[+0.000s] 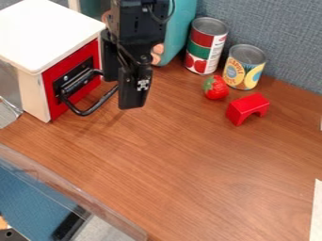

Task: Opened the drawer

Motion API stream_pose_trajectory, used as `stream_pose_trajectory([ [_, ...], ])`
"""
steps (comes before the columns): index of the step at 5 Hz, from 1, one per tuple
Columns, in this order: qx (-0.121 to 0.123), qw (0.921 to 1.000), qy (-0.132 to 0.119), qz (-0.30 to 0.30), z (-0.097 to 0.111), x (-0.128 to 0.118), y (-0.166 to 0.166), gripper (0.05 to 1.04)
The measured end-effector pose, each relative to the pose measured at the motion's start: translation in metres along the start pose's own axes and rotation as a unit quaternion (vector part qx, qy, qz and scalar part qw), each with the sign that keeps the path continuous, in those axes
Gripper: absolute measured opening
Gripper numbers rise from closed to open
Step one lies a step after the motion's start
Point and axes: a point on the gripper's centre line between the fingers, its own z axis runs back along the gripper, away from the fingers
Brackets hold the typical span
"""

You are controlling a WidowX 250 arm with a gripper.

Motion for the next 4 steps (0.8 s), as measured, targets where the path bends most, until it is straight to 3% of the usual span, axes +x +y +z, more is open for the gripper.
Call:
stream_pose_trajectory([
  [1, -0.006, 0.9999, 0.010, 0.005, -0.005, -0.002, -0.001, 0.999],
  [2, 0.029, 0.9986, 0.014, 0.041, -0.013, -0.007, 0.000, 0.999],
  [4, 0.126, 0.9820, -0.003, 0.141, -0.016, -0.017, 0.003, 0.999],
])
